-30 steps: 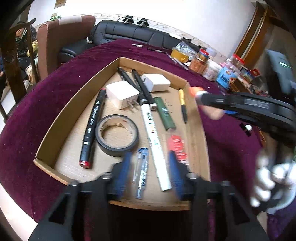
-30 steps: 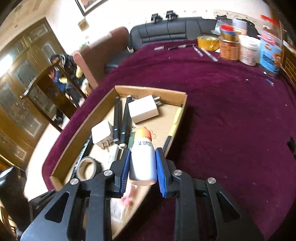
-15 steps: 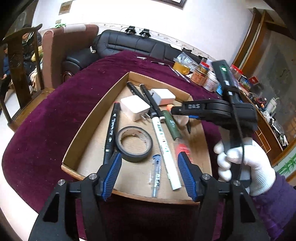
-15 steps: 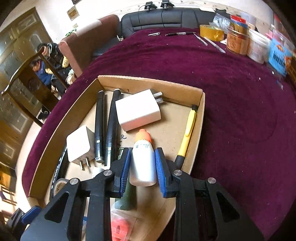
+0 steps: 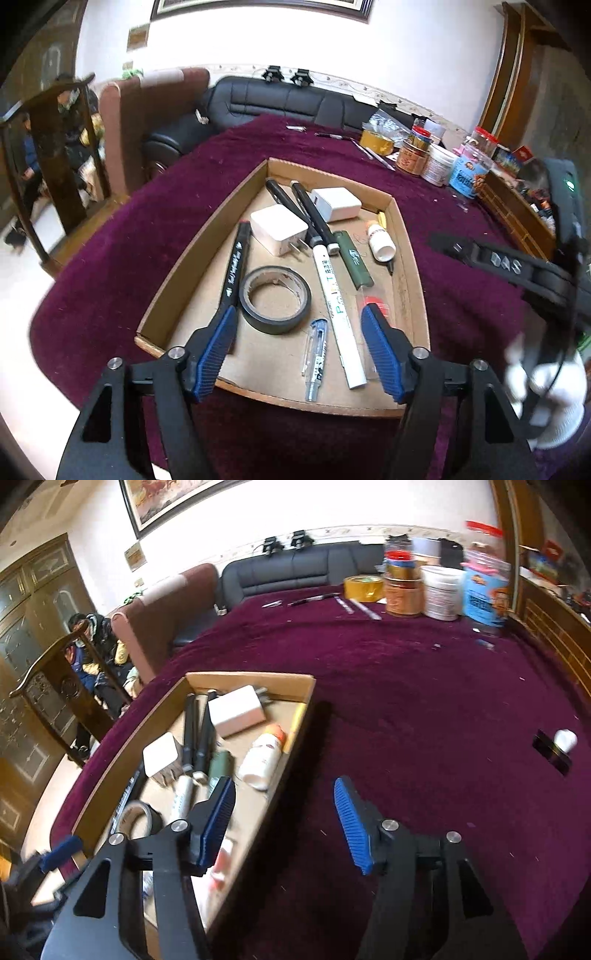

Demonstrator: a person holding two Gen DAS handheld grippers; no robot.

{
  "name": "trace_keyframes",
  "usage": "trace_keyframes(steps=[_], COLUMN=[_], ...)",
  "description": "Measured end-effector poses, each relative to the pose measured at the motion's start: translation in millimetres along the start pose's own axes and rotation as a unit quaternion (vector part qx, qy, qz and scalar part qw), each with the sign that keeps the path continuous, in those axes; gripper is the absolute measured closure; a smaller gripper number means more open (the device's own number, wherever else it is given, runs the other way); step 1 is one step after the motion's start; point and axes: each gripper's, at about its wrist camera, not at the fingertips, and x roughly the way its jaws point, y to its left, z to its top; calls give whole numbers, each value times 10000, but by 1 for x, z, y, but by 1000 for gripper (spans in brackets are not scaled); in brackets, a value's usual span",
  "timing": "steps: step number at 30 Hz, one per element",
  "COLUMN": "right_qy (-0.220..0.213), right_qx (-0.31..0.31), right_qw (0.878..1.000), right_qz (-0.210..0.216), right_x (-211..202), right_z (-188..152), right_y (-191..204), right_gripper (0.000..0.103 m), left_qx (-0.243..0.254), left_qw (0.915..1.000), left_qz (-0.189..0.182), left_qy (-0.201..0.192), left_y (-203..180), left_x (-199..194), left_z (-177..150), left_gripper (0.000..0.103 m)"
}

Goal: Organize rigid objects
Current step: 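Lower the orange-capped bottle into the tray and open the right tool, then raise both open tools away from the tray toward the remaining items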

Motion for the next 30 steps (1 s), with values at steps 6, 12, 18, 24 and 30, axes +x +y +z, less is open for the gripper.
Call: trace_keyframes(steps=[6, 12, 18, 24, 30], right_qy=[-107, -88, -168, -216, -242], right_qx=[-93, -110, -109, -197, -260], right_qw=[9996, 9997, 9996, 9994, 9992], right_qz=[-225, -219, -214, -186, -158], right_x=[-15, -25, -38, -50, -59], right_z=[-21, -38, -51, -62, -69], right_y=[-7, -12, -16, -17, -14], right_gripper=[48, 47, 44, 43, 42], left_qx=[183, 393, 574, 776, 938], left_qw=[9995, 9987, 9965, 9909, 9882], left_qz=[211, 291, 515, 850, 930], left_qy=[-130, -160, -335, -694, -773], left_y=[-16, -34, -51, -69, -81], left_x=[-11, -20, -32, -50, -58], left_z=[-1, -5, -8, -11, -15], left_gripper=[36, 36, 30, 20, 20])
